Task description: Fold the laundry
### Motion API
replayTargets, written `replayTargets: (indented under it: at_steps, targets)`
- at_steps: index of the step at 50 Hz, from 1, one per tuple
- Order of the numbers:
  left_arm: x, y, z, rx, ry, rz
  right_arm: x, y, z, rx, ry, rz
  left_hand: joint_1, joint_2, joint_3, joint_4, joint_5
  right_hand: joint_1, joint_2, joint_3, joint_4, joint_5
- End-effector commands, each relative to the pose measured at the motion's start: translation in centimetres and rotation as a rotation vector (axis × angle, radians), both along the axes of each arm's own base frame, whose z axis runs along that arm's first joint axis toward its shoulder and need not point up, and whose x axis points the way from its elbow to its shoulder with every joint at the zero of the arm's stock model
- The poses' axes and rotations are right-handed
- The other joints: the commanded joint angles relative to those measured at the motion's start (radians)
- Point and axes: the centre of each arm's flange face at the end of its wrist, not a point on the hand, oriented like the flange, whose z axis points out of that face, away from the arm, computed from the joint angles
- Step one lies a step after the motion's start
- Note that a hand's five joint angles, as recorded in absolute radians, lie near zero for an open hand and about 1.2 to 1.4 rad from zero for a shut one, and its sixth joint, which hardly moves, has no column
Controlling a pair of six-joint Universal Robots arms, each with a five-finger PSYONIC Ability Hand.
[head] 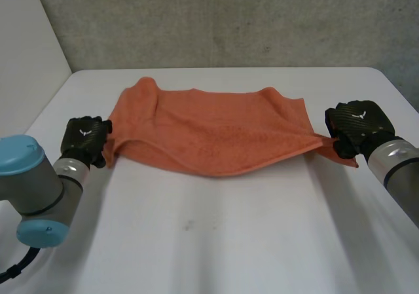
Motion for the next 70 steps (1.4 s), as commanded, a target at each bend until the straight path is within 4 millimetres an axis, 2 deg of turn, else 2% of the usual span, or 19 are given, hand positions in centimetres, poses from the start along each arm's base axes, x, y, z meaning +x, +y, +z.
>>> replayTargets:
  at_steps: [1,12,16,18,24,26,31,39,45,54,59,61,64,66,70]
  targets:
    - [0.1,-0.1,-0.4,0.01,0.0,0.005,-0.9,0.3,-1.1,0.056,-0.033,0.0,0.04,0.048,0.046,0.048,0.05,0.417,0.219,0.211,0.203,0.229]
    - [-0.2,0.4,0.0,0.02,0.016,-0.003,-0.8,0.6,-1.3,0.066,-0.033,0.005,0.026,0.033,0.031,0.033,0.035,0.417,0.219,0.211,0.203,0.229]
    - [-0.4,0.9,0.5,0.032,0.026,-0.006,-0.8,0.6,-1.4,0.067,-0.032,0.005,-0.059,-0.052,-0.054,-0.052,-0.05,0.417,0.219,0.211,0.203,0.229]
    - [-0.5,0.8,0.9,0.052,0.097,0.002,-0.8,0.7,-1.5,0.068,-0.032,0.006,-0.136,-0.128,-0.13,-0.128,-0.126,0.417,0.219,0.211,0.203,0.229]
    - [-1.1,0.1,1.2,0.069,0.236,0.002,-0.8,0.7,-1.6,0.071,-0.032,0.006,-0.098,-0.09,-0.092,-0.09,-0.088,0.417,0.219,0.211,0.203,0.229]
    - [-2.5,-0.3,0.6,0.076,0.254,-0.028,-0.8,0.9,-1.7,0.076,-0.031,0.006,-0.098,-0.09,-0.092,-0.09,-0.088,0.417,0.219,0.211,0.203,0.229]
    - [-4.3,-1.0,-0.2,0.073,0.238,-0.067,-0.9,1.0,-1.9,0.08,-0.029,0.006,-0.098,-0.09,-0.092,-0.09,-0.088,0.417,0.219,0.211,0.203,0.229]
    - [-5.7,-2.5,-1.8,0.088,0.191,-0.078,-0.9,1.1,-2.1,0.089,-0.029,0.008,-0.06,-0.053,-0.054,-0.052,-0.05,0.417,0.219,0.211,0.203,0.229]
    - [-5.4,-3.9,-2.5,0.043,0.111,-0.013,-0.9,1.3,-2.3,0.096,-0.026,0.011,0.029,0.036,0.034,0.036,0.038,0.417,0.219,0.211,0.203,0.229]
    - [-5.1,-4.5,-2.6,0.013,0.035,0.013,-0.9,1.1,-2.1,0.088,-0.027,0.015,0.146,0.153,0.152,0.153,0.156,0.417,0.219,0.211,0.203,0.229]
    - [-4.4,-4.3,-1.9,0.009,0.025,0.037,-0.9,0.9,-2.2,0.086,-0.025,0.02,0.155,0.162,0.16,0.162,0.164,0.417,0.219,0.211,0.203,0.229]
    - [-4.0,-4.1,-0.9,-0.008,0.027,0.042,-1.2,0.6,-2.1,0.083,-0.025,0.013,0.225,0.232,0.23,0.232,0.234,0.417,0.219,0.211,0.203,0.229]
    - [-3.7,-4.0,-0.7,-0.008,0.025,0.048,-1.2,0.6,-2.0,0.081,-0.025,0.013,0.255,0.262,0.26,0.262,0.264,0.417,0.219,0.211,0.203,0.229]
    - [-3.0,-4.2,-0.2,-0.014,0.027,0.067,-1.2,0.4,-2.1,0.081,-0.025,0.013,0.401,0.408,0.406,0.408,0.41,0.417,0.219,0.211,0.203,0.229]
    - [-2.4,-4.2,0.1,-0.015,0.027,0.079,-1.2,0.2,-2.2,0.08,-0.022,0.011,0.405,0.412,0.41,0.412,0.414,0.417,0.219,0.211,0.203,0.229]
